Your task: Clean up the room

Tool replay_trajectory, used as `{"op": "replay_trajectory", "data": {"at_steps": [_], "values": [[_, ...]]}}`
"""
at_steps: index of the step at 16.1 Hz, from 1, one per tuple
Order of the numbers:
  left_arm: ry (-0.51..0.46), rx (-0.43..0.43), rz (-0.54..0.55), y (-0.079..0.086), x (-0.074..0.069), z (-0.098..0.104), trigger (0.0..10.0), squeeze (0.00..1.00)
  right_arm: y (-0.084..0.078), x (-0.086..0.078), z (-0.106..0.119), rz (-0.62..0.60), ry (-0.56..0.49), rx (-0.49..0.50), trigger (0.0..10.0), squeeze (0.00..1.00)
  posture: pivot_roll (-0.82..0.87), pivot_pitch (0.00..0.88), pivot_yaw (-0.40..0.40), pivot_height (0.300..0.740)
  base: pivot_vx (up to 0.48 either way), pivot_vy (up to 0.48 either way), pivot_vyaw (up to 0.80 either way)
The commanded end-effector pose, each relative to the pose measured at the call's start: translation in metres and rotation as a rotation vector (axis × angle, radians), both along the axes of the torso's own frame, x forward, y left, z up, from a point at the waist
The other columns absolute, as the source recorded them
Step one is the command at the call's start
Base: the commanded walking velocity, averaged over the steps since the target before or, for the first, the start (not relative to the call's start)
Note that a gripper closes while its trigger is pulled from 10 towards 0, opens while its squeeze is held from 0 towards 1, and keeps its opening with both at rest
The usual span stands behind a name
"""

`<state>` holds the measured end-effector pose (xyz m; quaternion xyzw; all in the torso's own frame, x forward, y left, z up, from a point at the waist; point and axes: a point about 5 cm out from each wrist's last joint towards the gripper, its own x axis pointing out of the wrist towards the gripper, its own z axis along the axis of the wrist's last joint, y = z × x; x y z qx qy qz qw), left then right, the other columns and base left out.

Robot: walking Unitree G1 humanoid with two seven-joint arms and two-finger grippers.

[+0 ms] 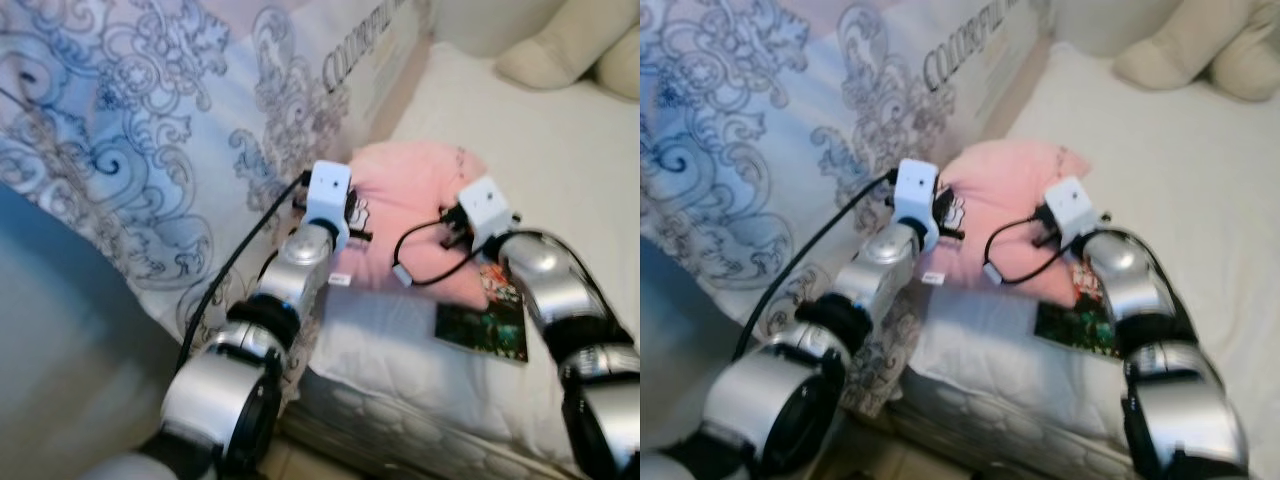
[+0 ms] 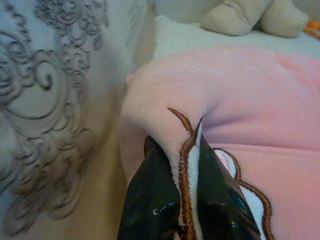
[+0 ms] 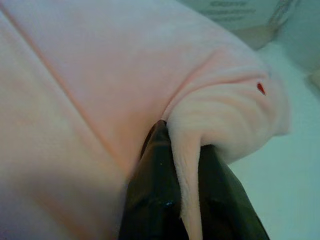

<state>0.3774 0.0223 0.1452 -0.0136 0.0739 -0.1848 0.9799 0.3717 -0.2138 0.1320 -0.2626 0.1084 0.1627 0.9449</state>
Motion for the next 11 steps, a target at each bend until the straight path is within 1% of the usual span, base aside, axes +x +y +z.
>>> {"op": "replay_trajectory", "data": {"at_steps": [1,2,3,5,6,7,8,9,10,11], "values": [[-0.029,-0.115,0.0,-0.035,-0.004,0.023,10.0,0.0,-0.016,-0.005,-0.012,-0.054,0.045,-0.099,10.0,0.0,-0.01,0.028,0.026,0.74,0.0,0.0,0.0],[-0.024,-0.094,0.008,-0.04,-0.004,0.023,10.0,0.0,-0.016,-0.005,-0.017,-0.066,0.063,-0.14,10.0,0.0,-0.02,0.041,0.032,0.74,0.0,0.0,0.0],[-0.022,-0.068,0.008,-0.041,-0.005,0.02,10.0,0.0,-0.015,-0.008,-0.025,-0.073,0.081,-0.151,10.0,0.0,-0.03,0.06,0.032,0.74,0.0,0.0,0.0],[-0.005,-0.013,0.012,-0.037,-0.008,0.007,10.0,0.0,-0.008,-0.014,-0.042,-0.068,0.126,-0.166,10.0,0.0,-0.03,0.084,0.035,0.74,0.0,0.0,0.0],[0.023,-0.012,0.011,-0.034,-0.01,-0.002,10.0,0.0,-0.004,-0.018,-0.052,-0.068,0.153,-0.164,10.0,0.0,-0.03,0.097,0.034,0.74,0.0,0.0,0.0],[0.053,-0.022,-0.004,-0.034,-0.014,-0.011,10.0,0.0,-0.001,-0.022,-0.061,-0.07,0.178,-0.161,10.0,0.0,-0.03,0.1,0.033,0.74,0.0,0.0,0.0],[0.105,-0.096,-0.091,-0.047,-0.023,-0.02,10.0,0.0,-0.002,-0.026,-0.068,-0.098,0.202,-0.129,10.0,0.0,-0.04,0.122,0.027,0.74,0.0,0.0,0.0],[0.118,-0.112,-0.106,-0.05,-0.026,-0.021,10.0,0.0,-0.001,-0.027,-0.069,-0.106,0.209,-0.109,10.0,0.0,-0.04,0.123,0.028,0.74,0.0,0.0,0.0],[0.124,-0.128,-0.122,-0.054,-0.028,-0.021,10.0,0.0,-0.003,-0.025,-0.067,-0.121,0.203,-0.097,10.0,0.0,-0.04,0.127,0.028,0.74,0.0,0.0,0.0],[0.125,-0.165,-0.14,-0.061,-0.029,-0.017,10.0,0.0,-0.011,-0.021,-0.058,-0.17,0.16,-0.085,10.0,0.0,-0.04,0.128,0.029,0.74,0.0,0.0,0.0]]}}
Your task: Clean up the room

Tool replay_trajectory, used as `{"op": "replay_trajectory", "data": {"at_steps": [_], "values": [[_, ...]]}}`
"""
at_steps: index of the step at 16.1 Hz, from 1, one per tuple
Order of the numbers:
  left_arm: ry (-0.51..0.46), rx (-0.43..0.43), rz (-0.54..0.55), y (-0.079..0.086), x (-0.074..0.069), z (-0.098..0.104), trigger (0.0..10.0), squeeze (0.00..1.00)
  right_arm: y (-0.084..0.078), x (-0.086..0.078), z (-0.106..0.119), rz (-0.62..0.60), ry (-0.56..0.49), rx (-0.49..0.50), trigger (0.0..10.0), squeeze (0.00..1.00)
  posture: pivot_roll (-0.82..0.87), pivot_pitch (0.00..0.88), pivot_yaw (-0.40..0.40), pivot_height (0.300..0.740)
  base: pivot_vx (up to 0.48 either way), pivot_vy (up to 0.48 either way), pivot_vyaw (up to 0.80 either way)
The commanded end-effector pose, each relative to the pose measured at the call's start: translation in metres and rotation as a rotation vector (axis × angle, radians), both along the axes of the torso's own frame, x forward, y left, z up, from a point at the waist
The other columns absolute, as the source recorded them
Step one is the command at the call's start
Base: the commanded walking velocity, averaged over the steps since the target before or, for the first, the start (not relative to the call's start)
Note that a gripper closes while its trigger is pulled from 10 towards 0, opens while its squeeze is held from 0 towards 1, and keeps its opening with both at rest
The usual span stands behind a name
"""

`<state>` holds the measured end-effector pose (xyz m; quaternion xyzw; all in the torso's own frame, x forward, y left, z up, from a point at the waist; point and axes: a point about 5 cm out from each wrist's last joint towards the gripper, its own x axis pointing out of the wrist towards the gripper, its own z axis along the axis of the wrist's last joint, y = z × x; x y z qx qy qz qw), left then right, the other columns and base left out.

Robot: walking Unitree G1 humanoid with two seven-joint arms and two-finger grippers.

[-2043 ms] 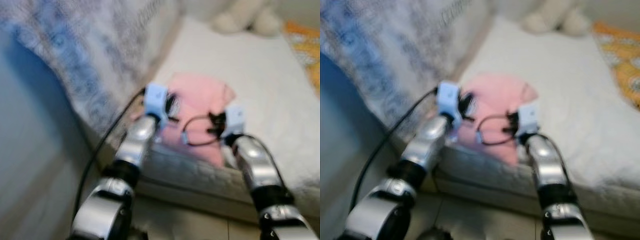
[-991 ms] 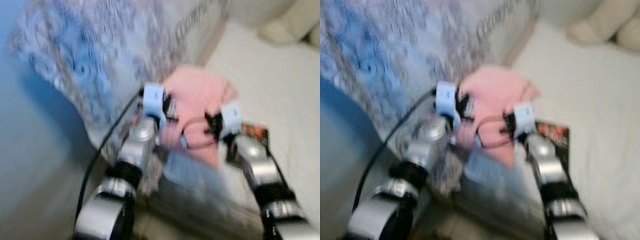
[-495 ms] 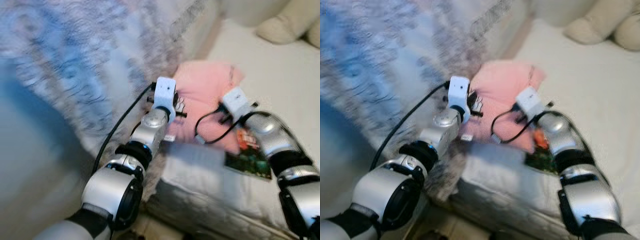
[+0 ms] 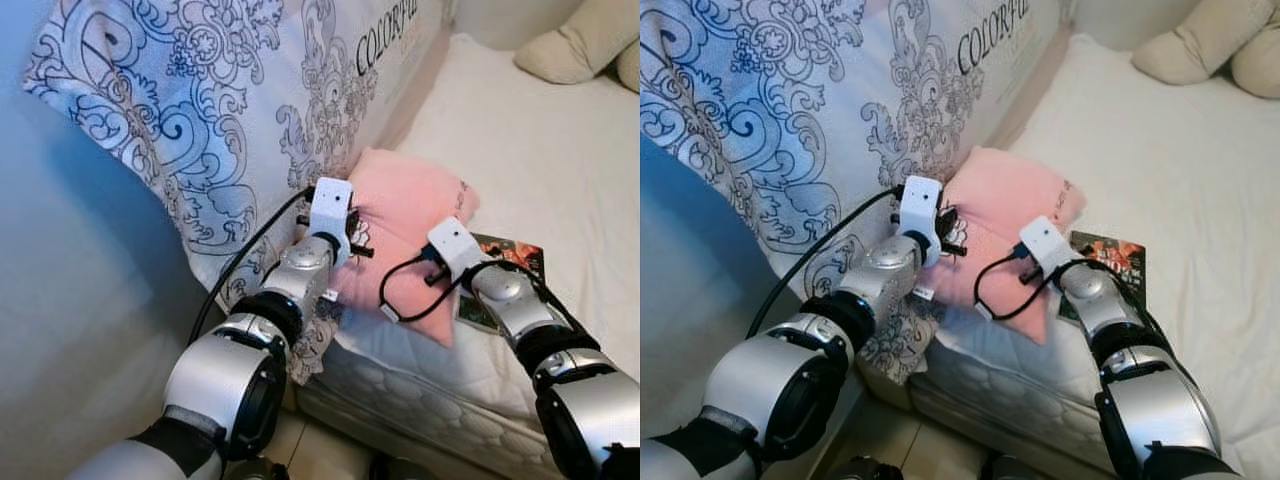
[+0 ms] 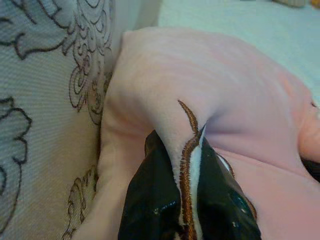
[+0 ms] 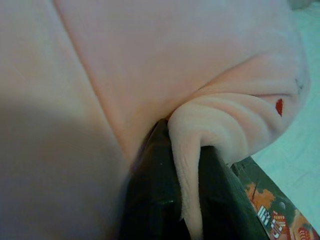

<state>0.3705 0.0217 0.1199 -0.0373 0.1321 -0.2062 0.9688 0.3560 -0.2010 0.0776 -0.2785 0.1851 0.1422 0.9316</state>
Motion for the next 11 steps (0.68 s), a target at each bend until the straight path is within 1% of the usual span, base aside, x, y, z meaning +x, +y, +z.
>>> {"op": "replay_trajectory", "data": {"at_steps": [1,2,3,4,5,6,7,8,9,10,11], "values": [[0.003,-0.142,-0.087,-0.061,-0.022,0.009,10.0,0.0,-0.024,-0.005,-0.003,-0.098,0.026,-0.024,10.0,0.0,-0.04,0.128,0.029,0.74,0.0,0.0,0.0],[-0.005,-0.175,-0.085,-0.065,-0.021,0.017,10.0,0.0,-0.033,0.001,0.01,-0.152,-0.041,-0.028,10.0,0.0,-0.04,0.134,0.033,0.74,0.0,0.0,0.0],[-0.018,-0.187,-0.083,-0.066,-0.019,0.022,10.0,0.0,-0.037,0.004,0.018,-0.178,-0.078,-0.031,10.0,0.0,-0.04,0.134,0.033,0.74,0.0,0.0,0.0],[-0.057,-0.204,-0.067,-0.065,-0.012,0.036,10.0,0.0,-0.042,0.01,0.031,-0.223,-0.146,-0.009,10.0,0.0,-0.05,0.139,0.034,0.74,0.0,0.0,0.0],[-0.074,-0.199,-0.058,-0.063,-0.01,0.04,10.0,0.0,-0.042,0.011,0.033,-0.242,-0.155,0.028,10.0,0.0,-0.05,0.139,0.034,0.74,0.0,0.0,0.0],[-0.078,-0.177,-0.028,-0.055,-0.007,0.037,10.0,0.0,-0.041,0.009,0.027,-0.335,-0.116,0.236,10.0,0.0,-0.05,0.14,0.03,0.74,0.0,0.0,0.0],[-0.076,-0.168,-0.016,-0.052,-0.006,0.036,10.0,0.0,-0.04,0.009,0.024,-0.371,-0.1,0.318,10.0,0.0,-0.05,0.14,0.03,0.74,0.0,0.0,0.0],[-0.066,-0.16,-0.003,-0.048,-0.006,0.031,10.0,0.0,-0.039,0.007,0.019,-0.401,-0.074,0.378,10.0,0.0,-0.05,0.14,0.03,0.74,0.0,0.0,0.0],[-0.032,-0.147,0.01,-0.046,-0.009,0.02,10.0,0.0,-0.038,0.001,0.007,-0.445,-0.02,0.429,10.0,0.0,-0.04,0.145,0.026,0.74,0.0,0.0,0.0],[-0.016,-0.121,-0.004,-0.049,-0.014,0.012,10.0,0.0,-0.038,-0.006,-0.005,-0.489,0.031,0.463,10.0,0.0,-0.04,0.147,0.024,0.74,0.0,0.0,0.0],[-0.004,-0.119,-0.027,-0.053,-0.018,0.008,10.0,0.0,-0.038,-0.009,-0.01,-0.505,0.05,0.464,10.0,0.0,-0.04,0.147,0.024,0.74,0.0,0.0,0.0]]}}
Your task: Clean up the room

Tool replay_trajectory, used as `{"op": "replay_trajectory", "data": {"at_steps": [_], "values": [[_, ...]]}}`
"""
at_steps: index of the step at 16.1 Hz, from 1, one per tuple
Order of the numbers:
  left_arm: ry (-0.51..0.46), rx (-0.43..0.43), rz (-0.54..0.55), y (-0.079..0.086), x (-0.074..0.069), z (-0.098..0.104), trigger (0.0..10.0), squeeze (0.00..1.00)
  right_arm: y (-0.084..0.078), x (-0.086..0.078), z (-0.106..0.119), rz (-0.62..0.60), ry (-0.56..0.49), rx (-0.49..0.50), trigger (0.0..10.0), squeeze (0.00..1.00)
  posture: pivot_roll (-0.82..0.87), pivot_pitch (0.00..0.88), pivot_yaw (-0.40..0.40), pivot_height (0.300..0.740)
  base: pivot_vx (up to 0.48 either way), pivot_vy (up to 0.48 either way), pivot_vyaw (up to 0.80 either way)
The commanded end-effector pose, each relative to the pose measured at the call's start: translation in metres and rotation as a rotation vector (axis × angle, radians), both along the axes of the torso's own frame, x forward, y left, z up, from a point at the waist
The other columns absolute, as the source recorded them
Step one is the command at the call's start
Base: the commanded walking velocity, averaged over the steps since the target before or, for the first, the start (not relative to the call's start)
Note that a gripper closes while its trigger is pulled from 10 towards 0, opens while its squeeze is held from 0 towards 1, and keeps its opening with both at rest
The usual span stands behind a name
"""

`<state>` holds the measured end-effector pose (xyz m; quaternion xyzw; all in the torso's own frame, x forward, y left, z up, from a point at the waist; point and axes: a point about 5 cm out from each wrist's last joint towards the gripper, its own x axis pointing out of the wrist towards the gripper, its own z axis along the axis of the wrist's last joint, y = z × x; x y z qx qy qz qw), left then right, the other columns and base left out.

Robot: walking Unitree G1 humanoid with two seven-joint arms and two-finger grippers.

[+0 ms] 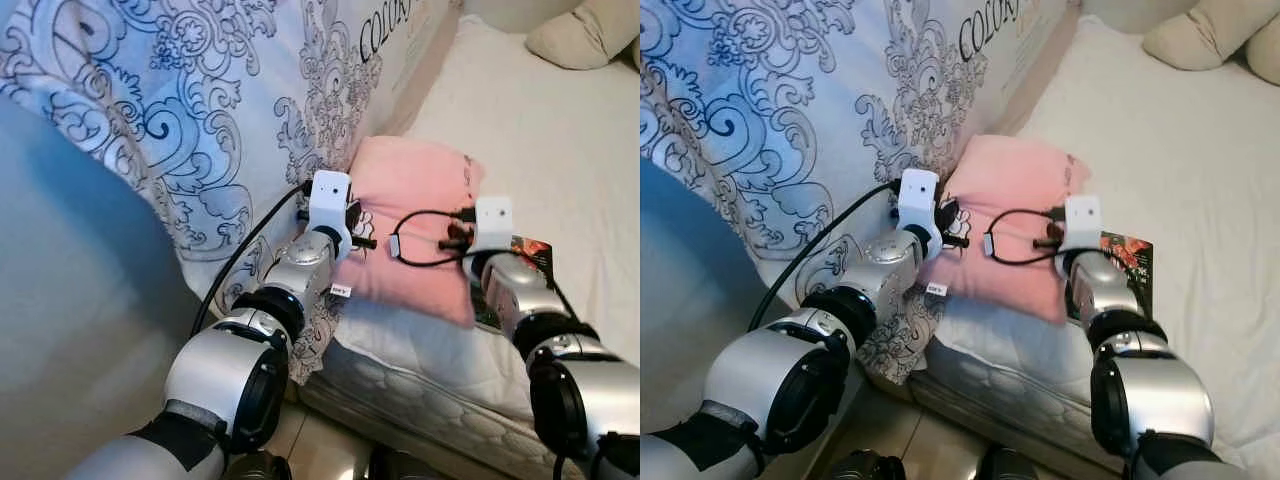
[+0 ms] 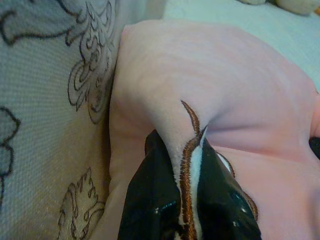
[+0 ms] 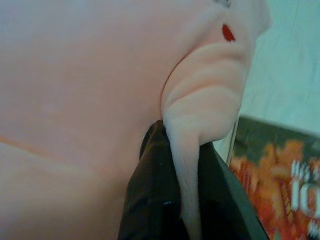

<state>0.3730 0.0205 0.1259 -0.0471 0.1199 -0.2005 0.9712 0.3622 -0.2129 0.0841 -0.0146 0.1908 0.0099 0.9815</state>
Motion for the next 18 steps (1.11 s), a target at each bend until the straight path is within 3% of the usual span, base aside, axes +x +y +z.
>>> {"op": "replay_trajectory", "data": {"at_steps": [1,2,3,4,5,6,7,8,13,16,18], "values": [[0.023,-0.1,-0.053,-0.053,-0.022,0.001,10.0,0.0,-0.026,-0.017,-0.019,-0.111,0.096,-0.021,10.0,0.0,-0.04,0.149,0.022,0.74,0.0,0.0,0.0],[0.036,-0.123,-0.078,-0.058,-0.024,0.001,10.0,0.0,-0.027,-0.018,-0.02,-0.112,0.1,-0.052,10.0,0.0,-0.05,0.149,0.025,0.74,0.0,0.0,0.0],[0.03,-0.128,-0.098,-0.061,-0.025,0.003,10.0,0.0,-0.028,-0.019,-0.021,-0.128,0.102,-0.05,10.0,0.39,-0.05,0.148,0.024,0.74,0.0,0.0,0.0],[0.029,-0.133,-0.115,-0.064,-0.026,0.004,10.0,0.0,-0.029,-0.021,-0.023,-0.134,0.107,-0.053,10.0,0.92,-0.05,0.147,0.024,0.74,0.0,0.0,0.0],[0.03,-0.137,-0.121,-0.064,-0.026,0.004,10.0,0.0,-0.029,-0.021,-0.024,-0.132,0.11,-0.06,10.0,1.0,-0.05,0.144,0.023,0.74,0.0,0.0,0.0],[0.028,-0.154,-0.143,-0.067,-0.027,0.006,10.0,0.0,-0.03,-0.023,-0.026,-0.132,0.108,-0.074,10.0,1.0,-0.05,0.142,0.023,0.74,0.0,0.0,0.0],[0.029,-0.173,-0.166,-0.068,-0.028,0.007,10.0,0.89,-0.029,-0.024,-0.027,-0.126,0.102,-0.084,10.0,1.0,-0.05,0.139,0.022,0.74,0.0,0.0,0.0],[0.028,-0.176,-0.169,-0.069,-0.028,0.008,10.0,1.0,-0.028,-0.024,-0.027,-0.113,0.089,-0.105,10.0,1.0,-0.05,0.138,0.022,0.74,0.0,0.0,0.0],[0.011,-0.236,-0.2,-0.067,-0.03,0.006,10.0,1.0,-0.027,-0.025,-0.026,-0.108,0.029,-0.172,10.0,1.0,-0.03,0.112,0.006,0.74,0.0,0.0,0.0],[-0.191,-0.196,-0.303,-0.059,-0.023,0.03,10.0,1.0,-0.022,-0.031,-0.036,-0.123,0.042,-0.156,10.0,1.0,-0.03,0.081,0.0,0.74,0.0,0.0,0.0],[-0.271,-0.167,-0.323,-0.05,-0.02,0.037,10.0,1.0,-0.02,-0.033,-0.039,-0.13,0.045,-0.143,10.0,1.0,-0.01,0.063,-0.002,0.74,0.0,0.0,0.0]]}}
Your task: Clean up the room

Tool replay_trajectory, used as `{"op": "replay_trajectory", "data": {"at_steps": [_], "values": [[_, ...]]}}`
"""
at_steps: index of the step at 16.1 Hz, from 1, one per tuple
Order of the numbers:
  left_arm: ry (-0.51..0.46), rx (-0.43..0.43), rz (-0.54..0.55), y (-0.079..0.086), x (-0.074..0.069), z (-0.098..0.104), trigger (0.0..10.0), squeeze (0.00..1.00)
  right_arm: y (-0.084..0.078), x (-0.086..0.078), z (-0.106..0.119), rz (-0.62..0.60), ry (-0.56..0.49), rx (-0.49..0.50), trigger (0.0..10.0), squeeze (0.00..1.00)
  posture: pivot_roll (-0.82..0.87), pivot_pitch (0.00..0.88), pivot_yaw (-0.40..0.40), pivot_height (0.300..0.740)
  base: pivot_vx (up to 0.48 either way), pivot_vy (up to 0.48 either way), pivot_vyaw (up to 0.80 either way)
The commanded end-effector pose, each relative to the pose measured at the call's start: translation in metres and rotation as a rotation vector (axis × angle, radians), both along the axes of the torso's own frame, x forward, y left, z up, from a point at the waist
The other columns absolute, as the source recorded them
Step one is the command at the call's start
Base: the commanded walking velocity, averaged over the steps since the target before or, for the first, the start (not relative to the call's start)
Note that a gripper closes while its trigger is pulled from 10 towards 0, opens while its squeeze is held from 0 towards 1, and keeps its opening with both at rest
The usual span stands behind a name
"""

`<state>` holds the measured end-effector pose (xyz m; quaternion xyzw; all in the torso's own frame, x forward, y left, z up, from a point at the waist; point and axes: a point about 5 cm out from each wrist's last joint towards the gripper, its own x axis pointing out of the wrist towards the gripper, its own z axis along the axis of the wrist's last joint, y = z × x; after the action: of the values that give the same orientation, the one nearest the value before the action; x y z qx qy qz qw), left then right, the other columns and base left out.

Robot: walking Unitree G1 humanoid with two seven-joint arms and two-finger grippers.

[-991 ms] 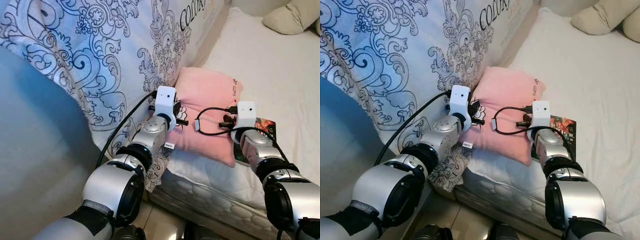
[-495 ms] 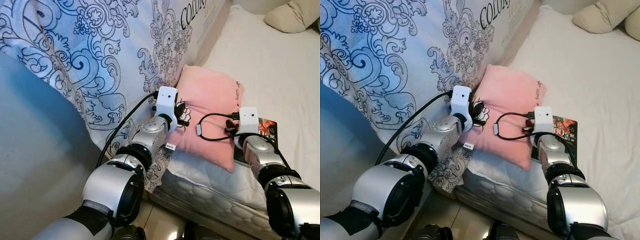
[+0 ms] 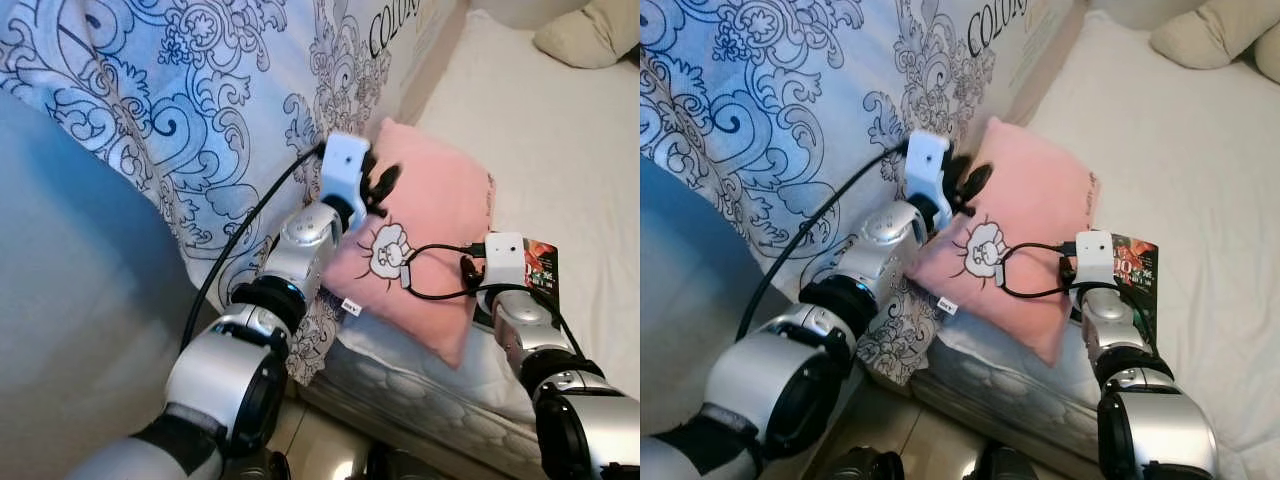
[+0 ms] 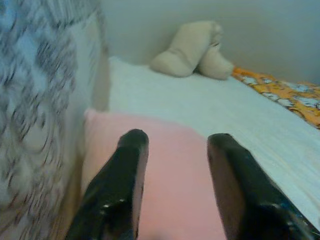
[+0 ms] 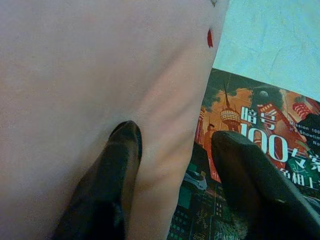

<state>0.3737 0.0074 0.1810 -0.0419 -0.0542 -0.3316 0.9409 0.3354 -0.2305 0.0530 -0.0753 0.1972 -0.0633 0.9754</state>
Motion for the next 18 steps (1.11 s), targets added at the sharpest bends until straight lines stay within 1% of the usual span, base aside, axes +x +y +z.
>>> {"op": "replay_trajectory", "data": {"at_steps": [1,3,4,5,6,7,9,10,11,12,13,14,15,16,17,18], "values": [[-0.011,-0.016,-0.086,-0.022,-0.02,-0.013,10.0,1.0,0.0,-0.007,-0.008,-0.029,0.005,0.027,10.0,1.0,0.01,0.03,-0.006,0.74,0.0,0.0,0.0],[-0.125,0.039,-0.062,0.001,-0.023,-0.008,10.0,1.0,0.0,-0.007,-0.004,-0.077,-0.087,0.05,10.0,1.0,0.03,0.0,-0.01,0.74,0.0,0.0,0.0],[-0.167,0.055,-0.048,0.01,-0.024,-0.004,10.0,1.0,0.001,-0.008,0.001,-0.098,-0.158,0.068,10.0,1.0,0.04,0.0,-0.009,0.74,0.0,0.0,0.0],[-0.205,0.08,-0.039,0.017,-0.024,0.0,10.0,1.0,0.002,-0.009,0.005,-0.113,-0.223,0.089,10.0,1.0,0.04,0.0,-0.007,0.74,0.0,0.0,0.0],[-0.221,0.105,-0.03,0.026,-0.026,0.001,10.0,1.0,0.004,-0.016,0.003,-0.144,-0.281,0.14,10.0,1.0,0.05,0.0,0.0,0.74,0.0,0.0,0.0],[-0.221,0.122,-0.023,0.033,-0.028,-0.001,10.0,1.0,0.007,-0.023,0.0,-0.159,-0.307,0.172,10.0,1.0,0.05,0.0,0.0,0.74,0.0,0.0,0.0],[-0.224,0.157,-0.016,0.041,-0.033,-0.004,10.0,1.0,0.011,-0.036,-0.009,-0.185,-0.317,0.259,10.0,1.0,0.05,0.0,0.0,0.74,0.0,0.0,0.0],[-0.216,0.186,-0.008,0.049,-0.038,-0.011,10.0,1.0,0.014,-0.049,-0.015,-0.204,-0.326,0.31,10.0,1.0,0.05,0.0,0.0,0.74,0.0,0.0,0.0],[-0.19,0.203,0.014,0.058,-0.043,-0.019,10.0,1.0,0.018,-0.064,-0.016,-0.202,-0.347,0.318,10.0,1.0,0.05,0.0,0.001,0.74,0.0,0.0,0.0],[-0.179,0.206,0.023,0.06,-0.045,-0.022,10.0,1.0,0.018,-0.068,-0.015,-0.197,-0.355,0.314,10.0,1.0,0.05,0.0,0.001,0.74,0.0,0.0,0.0],[-0.108,0.194,0.072,0.074,-0.054,-0.037,10.0,1.0,0.026,-0.094,-0.011,-0.175,-0.385,0.268,10.0,1.0,0.06,0.0,-0.005,0.74,0.0,0.0,0.0],[-0.091,0.2,0.112,0.08,-0.056,-0.042,10.0,1.0,0.027,-0.102,-0.009,-0.169,-0.392,0.241,10.0,1.0,0.06,0.0,-0.005,0.74,0.0,0.0,0.0],[-0.06,0.187,0.152,0.085,-0.057,-0.047,10.0,1.0,0.027,-0.107,-0.006,-0.162,-0.398,0.209,10.0,1.0,0.06,0.0,-0.006,0.74,0.0,0.0,0.0],[0.021,0.12,0.227,0.102,-0.062,-0.062,10.0,0.0,0.029,-0.113,0.005,-0.081,-0.429,0.158,10.0,1.0,0.05,0.0,-0.006,0.74,0.0,-0.274,0.0],[0.049,0.102,0.264,0.108,-0.065,-0.072,10.0,0.0,0.033,-0.112,0.011,0.001,-0.447,0.091,10.0,0.84,0.04,0.0,-0.002,0.74,0.0,-0.424,0.0],[0.087,0.095,0.267,0.107,-0.065,-0.081,10.0,0.0,0.032,-0.105,0.006,-0.026,-0.419,0.101,10.0,0.0,0.03,0.0,-0.002,0.74,0.0,-0.42,0.0]]}}
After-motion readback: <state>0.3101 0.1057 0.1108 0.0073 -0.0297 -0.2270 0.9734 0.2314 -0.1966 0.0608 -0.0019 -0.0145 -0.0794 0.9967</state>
